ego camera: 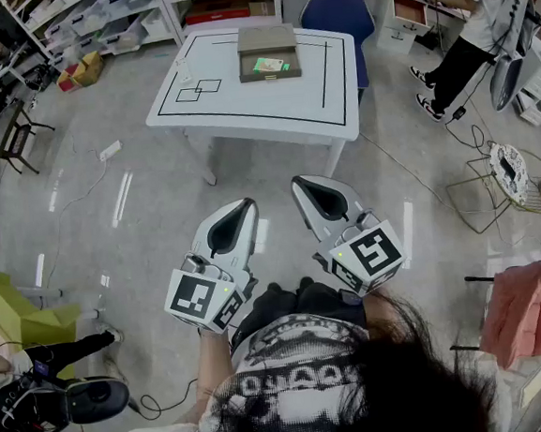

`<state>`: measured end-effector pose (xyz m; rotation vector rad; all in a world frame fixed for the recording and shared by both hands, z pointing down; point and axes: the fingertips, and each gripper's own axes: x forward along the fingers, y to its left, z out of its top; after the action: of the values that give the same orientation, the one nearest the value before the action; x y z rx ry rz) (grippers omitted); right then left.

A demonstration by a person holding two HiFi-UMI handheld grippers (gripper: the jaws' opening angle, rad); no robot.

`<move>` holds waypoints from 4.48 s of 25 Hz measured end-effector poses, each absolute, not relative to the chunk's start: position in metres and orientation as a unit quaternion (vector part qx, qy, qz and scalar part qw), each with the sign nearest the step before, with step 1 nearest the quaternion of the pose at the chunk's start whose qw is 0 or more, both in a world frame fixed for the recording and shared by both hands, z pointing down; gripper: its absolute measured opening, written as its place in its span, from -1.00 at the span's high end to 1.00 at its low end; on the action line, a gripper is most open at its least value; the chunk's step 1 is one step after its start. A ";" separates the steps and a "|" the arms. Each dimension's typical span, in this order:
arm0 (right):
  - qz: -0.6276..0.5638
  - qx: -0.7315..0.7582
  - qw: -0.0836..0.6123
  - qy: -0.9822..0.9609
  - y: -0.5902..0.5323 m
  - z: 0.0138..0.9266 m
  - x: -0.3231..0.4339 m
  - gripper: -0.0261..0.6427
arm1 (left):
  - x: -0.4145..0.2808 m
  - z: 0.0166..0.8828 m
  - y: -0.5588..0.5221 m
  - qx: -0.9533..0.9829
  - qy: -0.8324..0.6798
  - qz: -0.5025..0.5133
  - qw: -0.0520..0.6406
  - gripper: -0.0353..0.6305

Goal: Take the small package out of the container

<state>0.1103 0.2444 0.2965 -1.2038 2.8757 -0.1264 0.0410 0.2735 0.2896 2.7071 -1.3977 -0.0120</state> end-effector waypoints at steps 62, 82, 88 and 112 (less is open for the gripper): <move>-0.088 -0.406 -0.040 0.909 -0.036 0.361 -0.011 0.91 | -0.078 0.342 -0.010 0.906 -0.412 0.019 0.096 0.89; -0.095 -0.443 -0.087 0.887 -0.074 0.376 -0.060 0.91 | -0.122 0.362 -0.051 0.931 -0.344 0.002 0.124 0.89; -0.104 -0.453 -0.088 0.881 -0.090 0.385 -0.047 0.91 | -0.112 0.369 -0.067 0.932 -0.340 0.015 0.126 0.89; -0.123 -0.442 -0.123 0.880 -0.294 0.440 0.028 0.80 | -0.063 0.376 -0.238 0.924 -0.368 0.047 0.096 0.89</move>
<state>0.0276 -0.2941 0.4399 -1.5100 3.0026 -0.4214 -0.0632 -0.2380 0.3757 2.7362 -1.0900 0.1378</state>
